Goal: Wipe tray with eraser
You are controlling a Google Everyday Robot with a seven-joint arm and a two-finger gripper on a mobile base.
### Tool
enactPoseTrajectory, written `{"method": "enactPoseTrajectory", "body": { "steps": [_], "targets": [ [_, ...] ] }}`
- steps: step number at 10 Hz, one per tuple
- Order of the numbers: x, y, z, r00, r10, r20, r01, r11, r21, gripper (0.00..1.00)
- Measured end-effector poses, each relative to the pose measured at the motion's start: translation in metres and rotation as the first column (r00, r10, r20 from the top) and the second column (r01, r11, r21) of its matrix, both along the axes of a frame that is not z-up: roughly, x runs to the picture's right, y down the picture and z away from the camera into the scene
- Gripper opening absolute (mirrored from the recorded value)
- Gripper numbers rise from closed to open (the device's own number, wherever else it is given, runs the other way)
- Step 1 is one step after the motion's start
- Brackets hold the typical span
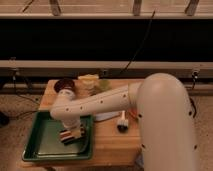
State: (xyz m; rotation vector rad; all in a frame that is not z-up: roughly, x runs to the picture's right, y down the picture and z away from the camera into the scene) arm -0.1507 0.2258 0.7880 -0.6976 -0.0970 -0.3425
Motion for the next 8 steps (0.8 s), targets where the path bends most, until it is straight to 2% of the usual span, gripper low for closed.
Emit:
{"method": "enactPoseTrajectory", "body": {
  "steps": [3, 5, 6, 8],
  "targets": [
    [0.003, -0.014, 0.001, 1.0, 0.015, -0.01, -0.015, 0.9997, 0.019, 0.0],
    [-0.023, -0.021, -0.005, 1.0, 0.016, 0.01, -0.016, 0.9994, 0.03, 0.0],
    [-0.045, -0.022, -0.01, 1.0, 0.011, 0.028, -0.012, 0.9993, 0.035, 0.0],
    [-0.079, -0.018, -0.018, 0.998, -0.008, 0.061, 0.005, 0.9992, 0.039, 0.0]
  ]
}}
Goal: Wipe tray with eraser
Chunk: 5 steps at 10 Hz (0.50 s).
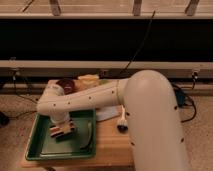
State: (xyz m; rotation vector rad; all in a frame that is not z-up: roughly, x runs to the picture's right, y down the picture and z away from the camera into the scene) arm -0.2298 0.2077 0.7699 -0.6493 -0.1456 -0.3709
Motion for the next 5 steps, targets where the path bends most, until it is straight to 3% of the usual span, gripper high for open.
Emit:
{"method": "enactPoseTrajectory", "body": {
  "steps": [2, 5],
  "targets": [
    [-0.026, 0.021, -0.014, 0.999, -0.024, 0.038, 0.024, 0.9996, -0.015, 0.0],
    [-0.031, 0.057, -0.03, 0.994, -0.057, 0.089, 0.061, 0.9974, -0.039, 0.0]
  ]
}}
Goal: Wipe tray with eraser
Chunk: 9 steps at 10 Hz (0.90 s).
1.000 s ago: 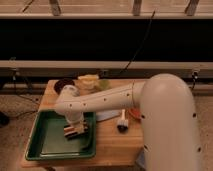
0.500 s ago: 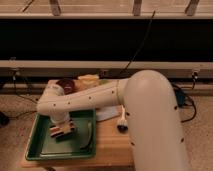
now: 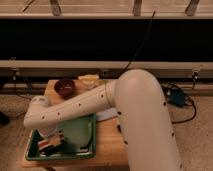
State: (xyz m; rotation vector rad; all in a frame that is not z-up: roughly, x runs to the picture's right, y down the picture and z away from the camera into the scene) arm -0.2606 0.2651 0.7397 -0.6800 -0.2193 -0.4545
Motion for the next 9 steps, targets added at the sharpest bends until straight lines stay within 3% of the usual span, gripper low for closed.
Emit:
{"method": "enactPoseTrajectory", "body": {
  "steps": [2, 4, 6, 9],
  "targets": [
    [0.018, 0.008, 0.004, 1.0, -0.008, -0.004, 0.008, 0.9999, -0.007, 0.0],
    [0.049, 0.004, 0.012, 0.999, 0.014, -0.034, -0.015, 0.9998, -0.016, 0.0],
    [0.077, -0.017, 0.026, 0.996, 0.057, -0.076, -0.058, 0.9983, -0.005, 0.0],
    [0.082, -0.043, 0.033, 0.99, 0.098, -0.104, -0.098, 0.9951, 0.013, 0.0]
  ]
}}
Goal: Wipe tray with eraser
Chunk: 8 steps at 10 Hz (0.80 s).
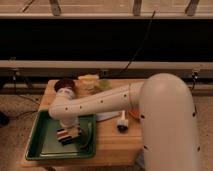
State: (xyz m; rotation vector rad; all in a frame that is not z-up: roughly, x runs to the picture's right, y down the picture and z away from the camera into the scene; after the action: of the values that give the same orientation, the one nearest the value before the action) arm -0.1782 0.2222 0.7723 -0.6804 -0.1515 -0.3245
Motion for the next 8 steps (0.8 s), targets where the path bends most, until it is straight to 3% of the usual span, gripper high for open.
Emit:
{"method": "enactPoseTrajectory", "body": {
  "steps": [3, 5, 8],
  "targets": [
    [-0.019, -0.019, 0.002, 1.0, 0.02, 0.001, -0.02, 0.9997, 0.012, 0.0],
    [-0.032, -0.019, -0.003, 1.0, 0.004, 0.014, -0.005, 0.9999, 0.016, 0.0],
    [-0.087, -0.009, -0.018, 0.997, -0.027, 0.071, 0.026, 0.9995, 0.018, 0.0]
  ]
}}
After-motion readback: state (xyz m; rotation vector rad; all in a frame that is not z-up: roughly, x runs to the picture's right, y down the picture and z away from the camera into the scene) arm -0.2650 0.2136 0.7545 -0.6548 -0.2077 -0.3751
